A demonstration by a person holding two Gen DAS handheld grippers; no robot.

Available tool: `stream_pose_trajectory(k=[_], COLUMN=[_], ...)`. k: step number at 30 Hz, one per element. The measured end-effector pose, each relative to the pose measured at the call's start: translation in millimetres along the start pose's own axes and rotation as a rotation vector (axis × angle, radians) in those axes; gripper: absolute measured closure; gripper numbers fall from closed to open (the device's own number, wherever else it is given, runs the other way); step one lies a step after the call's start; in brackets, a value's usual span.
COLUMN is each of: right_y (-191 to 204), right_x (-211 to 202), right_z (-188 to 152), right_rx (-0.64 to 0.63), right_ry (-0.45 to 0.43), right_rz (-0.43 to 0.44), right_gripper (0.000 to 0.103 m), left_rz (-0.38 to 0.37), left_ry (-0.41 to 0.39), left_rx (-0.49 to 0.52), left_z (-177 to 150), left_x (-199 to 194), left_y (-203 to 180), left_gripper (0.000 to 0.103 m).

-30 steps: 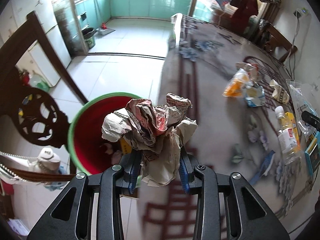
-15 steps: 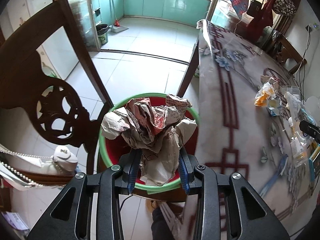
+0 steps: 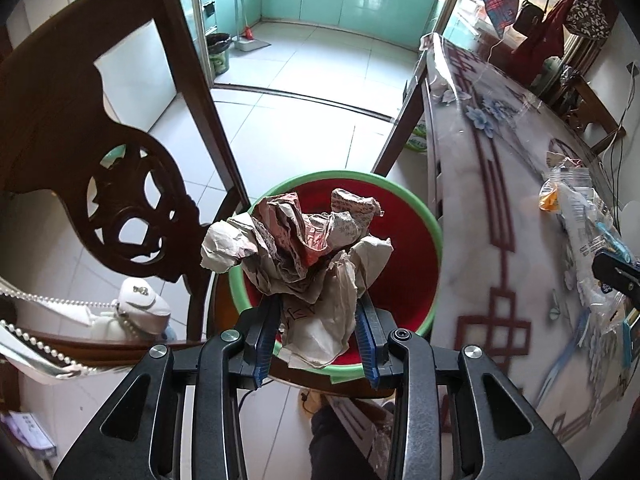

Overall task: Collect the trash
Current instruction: 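Carry the paper bag and plastic wrapper with both tools over the red bucket, then open both tools to drop the bag and wrapper into the bucket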

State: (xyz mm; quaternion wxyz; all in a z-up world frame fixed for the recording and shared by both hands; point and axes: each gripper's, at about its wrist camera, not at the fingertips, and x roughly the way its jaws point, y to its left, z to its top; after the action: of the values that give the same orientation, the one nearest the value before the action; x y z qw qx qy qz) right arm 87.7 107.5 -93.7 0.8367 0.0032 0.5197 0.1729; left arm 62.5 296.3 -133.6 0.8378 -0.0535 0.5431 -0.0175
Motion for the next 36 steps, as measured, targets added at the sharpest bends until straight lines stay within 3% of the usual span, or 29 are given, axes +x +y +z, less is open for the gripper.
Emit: stream_pose_trajectory(k=[5, 21, 25, 36], right_y=[20, 54, 55, 41], right_x=[23, 60, 62, 46], right_z=[7, 28, 30, 27], right_rx=[-0.031, -0.138, -0.131, -0.105], right_ry=[0.041, 0.082, 0.087, 0.059], right_rz=[0.057, 0.069, 0.075, 0.063], right_gripper=[0.090, 0.089, 0.076, 0.060], left_rz=[-0.005, -0.009, -0.022, -0.013], left_ry=[0.009, 0.015, 0.002, -0.017], left_rx=[0.001, -0.035, -0.054, -0.064], left_z=[3, 16, 18, 19], left_x=[3, 14, 12, 5], left_y=[4, 21, 25, 24], left_gripper=[0.070, 0.066, 0.042, 0.036])
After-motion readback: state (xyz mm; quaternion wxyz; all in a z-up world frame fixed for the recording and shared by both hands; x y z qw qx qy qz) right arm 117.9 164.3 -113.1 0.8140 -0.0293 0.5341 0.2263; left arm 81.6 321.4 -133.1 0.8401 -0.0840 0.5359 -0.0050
